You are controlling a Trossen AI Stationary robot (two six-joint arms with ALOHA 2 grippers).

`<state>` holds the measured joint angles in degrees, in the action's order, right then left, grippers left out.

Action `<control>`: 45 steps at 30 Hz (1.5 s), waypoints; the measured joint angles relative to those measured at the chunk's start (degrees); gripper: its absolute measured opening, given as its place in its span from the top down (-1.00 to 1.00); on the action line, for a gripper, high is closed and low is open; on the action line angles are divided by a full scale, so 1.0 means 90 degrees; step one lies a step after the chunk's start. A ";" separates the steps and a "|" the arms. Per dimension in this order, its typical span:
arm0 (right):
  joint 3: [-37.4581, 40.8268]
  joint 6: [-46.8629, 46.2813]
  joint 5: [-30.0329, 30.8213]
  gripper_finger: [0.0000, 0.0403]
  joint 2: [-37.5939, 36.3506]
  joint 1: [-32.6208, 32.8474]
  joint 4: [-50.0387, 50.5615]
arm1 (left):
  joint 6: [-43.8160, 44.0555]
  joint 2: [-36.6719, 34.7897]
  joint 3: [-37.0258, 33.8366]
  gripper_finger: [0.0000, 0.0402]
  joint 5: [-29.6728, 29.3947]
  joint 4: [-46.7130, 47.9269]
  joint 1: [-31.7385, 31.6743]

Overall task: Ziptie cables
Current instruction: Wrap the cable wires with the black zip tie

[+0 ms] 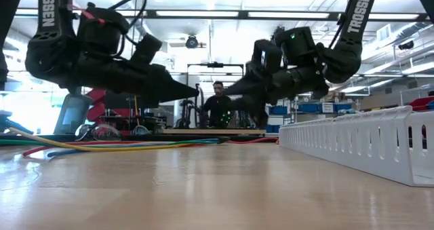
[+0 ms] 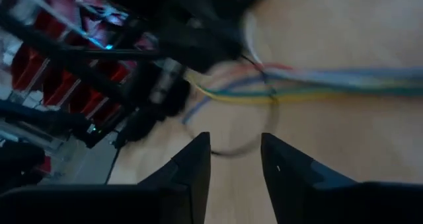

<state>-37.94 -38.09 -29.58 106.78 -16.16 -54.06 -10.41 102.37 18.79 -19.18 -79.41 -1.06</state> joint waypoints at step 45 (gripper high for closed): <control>-0.3418 0.0790 0.3594 1.00 -0.0537 -0.0109 0.7875 | 0.0333 -0.0011 -0.1015 1.00 -0.0234 -0.1192 0.0549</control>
<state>-68.71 -30.99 2.77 101.95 -17.14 16.82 -7.42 102.27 9.66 -21.29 -90.14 3.88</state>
